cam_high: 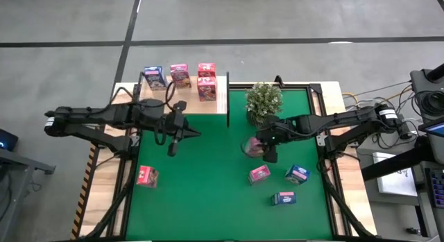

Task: Stack cereal on shelf
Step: Put the top pink cereal box on the shelf

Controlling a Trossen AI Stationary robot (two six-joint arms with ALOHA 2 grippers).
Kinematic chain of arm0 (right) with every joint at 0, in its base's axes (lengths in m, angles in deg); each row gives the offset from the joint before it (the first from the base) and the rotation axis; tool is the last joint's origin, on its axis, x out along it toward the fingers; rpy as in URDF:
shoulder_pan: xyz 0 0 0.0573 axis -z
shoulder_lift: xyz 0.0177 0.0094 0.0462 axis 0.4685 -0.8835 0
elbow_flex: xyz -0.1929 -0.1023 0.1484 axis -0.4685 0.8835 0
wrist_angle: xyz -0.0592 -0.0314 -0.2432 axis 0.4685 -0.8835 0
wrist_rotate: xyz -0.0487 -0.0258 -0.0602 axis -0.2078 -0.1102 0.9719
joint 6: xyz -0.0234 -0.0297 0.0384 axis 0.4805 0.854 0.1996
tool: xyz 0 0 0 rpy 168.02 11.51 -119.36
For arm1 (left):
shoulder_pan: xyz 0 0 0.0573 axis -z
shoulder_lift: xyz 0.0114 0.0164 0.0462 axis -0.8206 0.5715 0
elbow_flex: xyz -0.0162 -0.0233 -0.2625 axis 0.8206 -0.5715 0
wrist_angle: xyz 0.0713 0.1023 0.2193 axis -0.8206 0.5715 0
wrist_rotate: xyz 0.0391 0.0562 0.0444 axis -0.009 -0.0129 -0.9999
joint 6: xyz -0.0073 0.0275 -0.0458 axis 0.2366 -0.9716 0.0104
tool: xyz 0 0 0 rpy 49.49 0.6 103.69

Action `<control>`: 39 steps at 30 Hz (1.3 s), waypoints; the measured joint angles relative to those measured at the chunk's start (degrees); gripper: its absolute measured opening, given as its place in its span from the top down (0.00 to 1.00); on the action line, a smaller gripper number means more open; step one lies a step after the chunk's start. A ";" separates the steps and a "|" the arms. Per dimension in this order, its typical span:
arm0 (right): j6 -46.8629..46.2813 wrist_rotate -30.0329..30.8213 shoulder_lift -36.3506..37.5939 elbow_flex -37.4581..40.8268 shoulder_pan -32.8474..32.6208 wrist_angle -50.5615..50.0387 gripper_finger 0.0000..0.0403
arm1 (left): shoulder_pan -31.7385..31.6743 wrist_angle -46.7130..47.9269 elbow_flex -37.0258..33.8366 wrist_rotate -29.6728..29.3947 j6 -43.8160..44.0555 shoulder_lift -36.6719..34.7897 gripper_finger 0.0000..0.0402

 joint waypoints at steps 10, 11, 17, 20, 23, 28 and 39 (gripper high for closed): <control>-1.45 -0.02 -0.81 -0.04 0.08 17.79 0.58 | 0.05 -18.92 -12.68 -0.58 4.38 2.61 0.93; -0.98 -0.04 -1.20 -0.04 0.08 18.78 0.58 | 0.05 -19.75 -13.47 -0.58 4.48 2.63 0.91; 1.25 -0.02 -3.68 -0.04 0.08 25.66 0.58 | 0.03 -28.80 -17.69 -0.55 4.48 2.67 0.70; 2.95 -0.44 -5.20 -0.04 0.06 28.65 0.58 | 0.05 -31.48 -19.56 -2.41 5.11 3.28 0.57; 4.31 -0.88 -6.63 -0.04 0.06 30.90 0.58 | 0.00 -34.85 -21.51 -4.01 6.56 5.03 0.45; 6.07 -1.25 -7.87 -0.09 0.08 33.28 0.58 | 0.00 -39.62 -22.74 -3.99 8.97 10.35 0.32; 6.30 -1.33 -7.82 -0.13 0.08 35.38 0.58 | 0.03 -44.74 -22.76 -5.97 10.52 18.96 0.30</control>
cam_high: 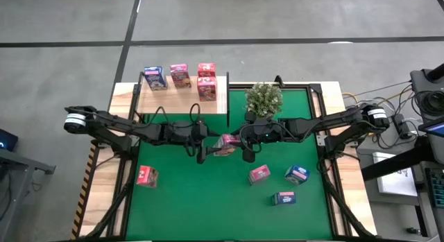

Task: Stack cereal on shelf
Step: Put the top pink cereal box on the shelf

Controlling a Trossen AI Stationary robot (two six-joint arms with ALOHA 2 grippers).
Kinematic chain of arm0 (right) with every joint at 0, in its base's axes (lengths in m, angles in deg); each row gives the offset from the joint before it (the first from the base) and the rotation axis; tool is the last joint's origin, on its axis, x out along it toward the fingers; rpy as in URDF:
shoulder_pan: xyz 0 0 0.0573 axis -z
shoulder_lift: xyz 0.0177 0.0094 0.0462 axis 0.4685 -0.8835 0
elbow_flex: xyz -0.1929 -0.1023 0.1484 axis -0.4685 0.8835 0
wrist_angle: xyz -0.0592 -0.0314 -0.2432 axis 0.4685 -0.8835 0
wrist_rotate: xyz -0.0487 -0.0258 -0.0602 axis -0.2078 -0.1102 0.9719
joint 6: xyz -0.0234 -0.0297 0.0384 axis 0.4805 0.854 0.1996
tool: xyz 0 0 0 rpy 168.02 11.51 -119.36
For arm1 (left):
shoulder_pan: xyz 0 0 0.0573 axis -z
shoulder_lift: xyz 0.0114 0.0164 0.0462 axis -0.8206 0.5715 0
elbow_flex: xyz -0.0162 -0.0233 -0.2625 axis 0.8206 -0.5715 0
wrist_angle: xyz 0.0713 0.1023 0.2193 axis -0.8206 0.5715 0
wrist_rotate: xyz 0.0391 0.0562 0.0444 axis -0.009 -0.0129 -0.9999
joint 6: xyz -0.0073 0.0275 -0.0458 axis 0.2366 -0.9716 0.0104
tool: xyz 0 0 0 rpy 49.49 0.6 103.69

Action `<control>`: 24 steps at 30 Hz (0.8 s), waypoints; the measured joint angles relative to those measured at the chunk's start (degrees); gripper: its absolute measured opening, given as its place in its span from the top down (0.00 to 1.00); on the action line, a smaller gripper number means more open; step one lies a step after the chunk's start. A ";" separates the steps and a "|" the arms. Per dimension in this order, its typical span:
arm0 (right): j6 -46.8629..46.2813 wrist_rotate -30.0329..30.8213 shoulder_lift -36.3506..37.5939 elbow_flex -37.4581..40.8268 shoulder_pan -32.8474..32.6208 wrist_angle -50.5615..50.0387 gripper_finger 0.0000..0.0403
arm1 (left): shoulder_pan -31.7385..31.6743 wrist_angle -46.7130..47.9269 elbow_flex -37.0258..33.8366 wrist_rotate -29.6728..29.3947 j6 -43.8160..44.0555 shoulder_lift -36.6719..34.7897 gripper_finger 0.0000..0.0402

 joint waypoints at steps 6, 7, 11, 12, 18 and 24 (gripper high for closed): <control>0.23 -0.01 -0.02 0.00 0.00 0.31 0.58 | -0.07 -2.69 0.43 -1.02 1.13 3.11 0.30; 0.24 -0.01 -0.02 0.00 0.00 0.30 0.58 | -0.07 -2.84 0.64 -1.38 1.22 3.59 0.30; 0.29 0.02 -0.02 0.00 0.00 0.28 0.58 | -0.07 -3.46 1.03 -1.52 0.95 5.13 0.32; 0.37 0.02 -0.02 0.02 0.00 0.26 0.58 | -0.07 -3.61 1.05 -1.53 0.71 5.31 0.33; 1.35 0.40 -0.02 0.02 0.02 0.31 0.58 | -0.04 -3.86 1.12 -1.49 -0.03 5.31 0.49; 0.09 0.04 -0.02 0.02 0.00 0.31 0.51 | -0.07 -3.85 1.12 -1.45 -0.76 5.29 0.67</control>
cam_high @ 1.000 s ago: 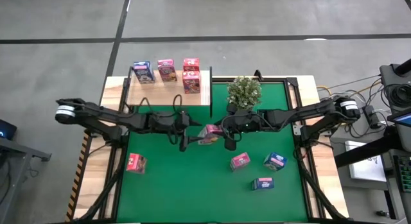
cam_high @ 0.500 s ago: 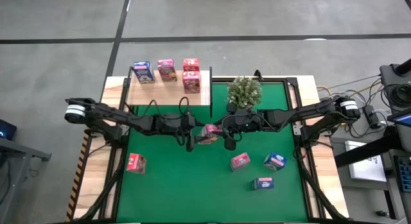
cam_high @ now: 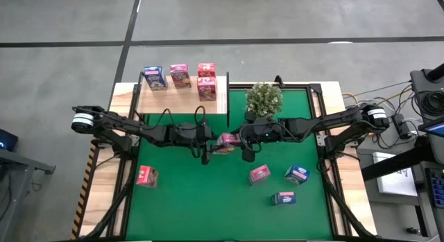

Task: Stack cereal on shelf
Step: Put the top pink cereal box on the shelf

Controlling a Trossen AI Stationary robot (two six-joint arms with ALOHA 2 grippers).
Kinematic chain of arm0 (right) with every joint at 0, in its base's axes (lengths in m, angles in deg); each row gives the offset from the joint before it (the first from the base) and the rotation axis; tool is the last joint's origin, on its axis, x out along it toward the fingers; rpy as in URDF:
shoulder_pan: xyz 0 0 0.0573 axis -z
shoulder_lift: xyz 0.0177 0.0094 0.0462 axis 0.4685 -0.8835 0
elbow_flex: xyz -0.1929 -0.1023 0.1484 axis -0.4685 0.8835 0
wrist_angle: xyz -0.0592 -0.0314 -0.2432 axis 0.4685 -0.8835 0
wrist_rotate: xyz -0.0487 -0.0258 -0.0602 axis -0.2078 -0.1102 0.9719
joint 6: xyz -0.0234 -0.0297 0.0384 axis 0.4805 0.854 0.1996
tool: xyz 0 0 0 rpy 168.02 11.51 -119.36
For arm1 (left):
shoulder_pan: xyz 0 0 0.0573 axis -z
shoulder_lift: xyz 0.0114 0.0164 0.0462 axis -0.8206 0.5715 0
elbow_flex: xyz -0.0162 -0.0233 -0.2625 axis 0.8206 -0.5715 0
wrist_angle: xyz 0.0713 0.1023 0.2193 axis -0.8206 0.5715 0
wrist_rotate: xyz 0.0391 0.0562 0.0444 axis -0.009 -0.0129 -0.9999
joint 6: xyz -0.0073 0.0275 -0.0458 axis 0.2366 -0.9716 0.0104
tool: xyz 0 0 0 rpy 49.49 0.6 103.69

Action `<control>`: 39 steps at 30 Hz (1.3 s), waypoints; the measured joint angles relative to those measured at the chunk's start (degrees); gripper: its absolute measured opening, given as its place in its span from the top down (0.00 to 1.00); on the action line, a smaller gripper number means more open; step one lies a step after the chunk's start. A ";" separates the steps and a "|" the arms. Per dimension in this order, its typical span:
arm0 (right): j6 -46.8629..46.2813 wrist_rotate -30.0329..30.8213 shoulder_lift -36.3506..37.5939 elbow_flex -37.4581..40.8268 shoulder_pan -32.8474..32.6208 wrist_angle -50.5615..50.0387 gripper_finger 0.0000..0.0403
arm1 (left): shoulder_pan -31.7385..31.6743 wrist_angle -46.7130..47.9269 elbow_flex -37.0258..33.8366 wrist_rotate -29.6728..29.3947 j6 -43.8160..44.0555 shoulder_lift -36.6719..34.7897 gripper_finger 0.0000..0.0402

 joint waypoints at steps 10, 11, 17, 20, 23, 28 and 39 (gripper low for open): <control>2.72 -0.28 2.11 -4.59 -0.02 -4.76 0.32 | 0.43 0.18 0.00 -0.09 -3.07 -2.90 0.72; 3.14 -0.26 2.73 -5.26 -0.02 -6.23 0.31 | 0.62 0.14 0.00 -0.07 -3.87 -3.98 0.72; 4.65 -0.24 8.39 -4.98 -0.04 -7.28 0.29 | 1.58 1.44 -0.67 -0.12 -8.38 -12.38 0.72; 4.66 -0.23 10.78 -2.32 -0.19 -5.36 0.31 | 2.10 1.40 -2.01 -0.07 -9.44 -16.72 0.72; 4.70 -0.30 11.83 1.88 -0.30 1.06 0.32 | 2.21 0.12 -4.06 0.03 -9.61 -20.74 0.72; 4.51 -3.43 10.19 7.28 -0.35 13.64 0.31 | 2.21 -3.93 -7.34 0.00 -9.39 -24.91 0.72; 4.63 -3.43 -0.38 8.81 -0.25 32.88 0.18 | 2.32 -8.61 -8.63 0.48 -9.39 -25.31 0.72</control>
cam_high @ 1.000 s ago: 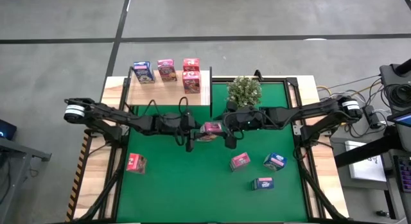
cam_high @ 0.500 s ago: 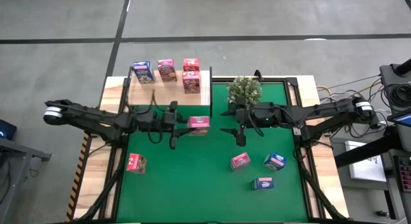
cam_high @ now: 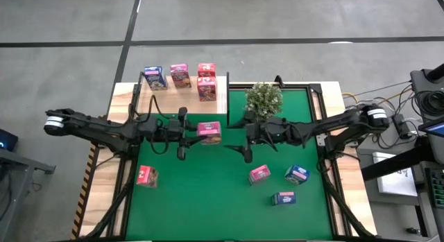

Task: Stack cereal on shelf
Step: Put the top pink cereal box on the shelf

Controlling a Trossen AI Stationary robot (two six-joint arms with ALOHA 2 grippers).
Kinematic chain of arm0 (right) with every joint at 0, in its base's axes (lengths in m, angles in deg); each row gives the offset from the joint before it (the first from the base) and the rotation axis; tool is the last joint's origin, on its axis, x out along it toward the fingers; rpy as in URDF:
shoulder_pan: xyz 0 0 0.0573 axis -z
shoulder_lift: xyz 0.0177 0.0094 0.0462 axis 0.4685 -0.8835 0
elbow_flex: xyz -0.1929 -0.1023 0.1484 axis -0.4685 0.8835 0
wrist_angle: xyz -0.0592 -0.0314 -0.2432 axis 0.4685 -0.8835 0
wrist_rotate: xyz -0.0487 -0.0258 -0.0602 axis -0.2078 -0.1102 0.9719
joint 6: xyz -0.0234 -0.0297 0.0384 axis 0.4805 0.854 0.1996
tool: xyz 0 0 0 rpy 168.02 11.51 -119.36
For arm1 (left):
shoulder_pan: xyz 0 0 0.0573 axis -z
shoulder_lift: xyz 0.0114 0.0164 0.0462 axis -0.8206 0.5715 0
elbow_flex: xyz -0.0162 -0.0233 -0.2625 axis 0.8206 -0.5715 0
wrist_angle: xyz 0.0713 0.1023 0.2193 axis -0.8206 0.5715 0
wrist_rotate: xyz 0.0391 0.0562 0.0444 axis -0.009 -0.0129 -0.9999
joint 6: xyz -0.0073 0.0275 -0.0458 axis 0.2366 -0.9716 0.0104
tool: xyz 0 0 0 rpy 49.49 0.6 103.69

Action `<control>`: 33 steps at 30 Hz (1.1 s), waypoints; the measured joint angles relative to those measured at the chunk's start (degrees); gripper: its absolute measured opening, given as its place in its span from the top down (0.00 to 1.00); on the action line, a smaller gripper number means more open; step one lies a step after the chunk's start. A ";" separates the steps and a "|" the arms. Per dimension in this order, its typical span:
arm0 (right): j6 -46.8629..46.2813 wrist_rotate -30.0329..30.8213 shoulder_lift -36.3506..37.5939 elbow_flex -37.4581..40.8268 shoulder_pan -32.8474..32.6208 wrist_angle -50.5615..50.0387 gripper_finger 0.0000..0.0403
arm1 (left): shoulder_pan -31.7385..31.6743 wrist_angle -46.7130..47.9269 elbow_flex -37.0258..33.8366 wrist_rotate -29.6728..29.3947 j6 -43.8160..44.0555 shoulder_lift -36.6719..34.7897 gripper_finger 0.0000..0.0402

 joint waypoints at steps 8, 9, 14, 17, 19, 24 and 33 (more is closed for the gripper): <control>2.62 0.35 -5.03 -0.88 0.38 10.32 0.18 | 0.01 -1.41 0.02 1.48 -0.17 -0.12 0.73; 2.69 0.34 -5.45 -1.01 0.38 11.30 0.19 | 0.00 -1.48 0.02 1.48 -0.18 -0.11 0.72; 3.62 -0.09 -7.29 -1.27 0.36 14.30 0.23 | 0.00 -1.48 0.02 1.48 -0.43 0.06 0.72; 3.52 -0.12 -7.51 -1.27 0.37 14.40 0.28 | 0.00 -1.51 0.02 1.48 -0.45 0.06 0.72; 3.42 -0.15 -7.51 -1.27 0.38 14.34 0.33 | 0.00 -1.56 0.02 1.48 -0.46 0.06 0.72; 3.64 -0.51 -7.51 -1.27 0.36 14.33 0.46 | -0.02 -1.59 0.02 1.44 -0.48 0.06 0.72; 4.39 -1.61 -7.51 -1.27 0.36 14.01 0.56 | -0.02 -1.36 0.02 1.44 -0.48 0.01 0.65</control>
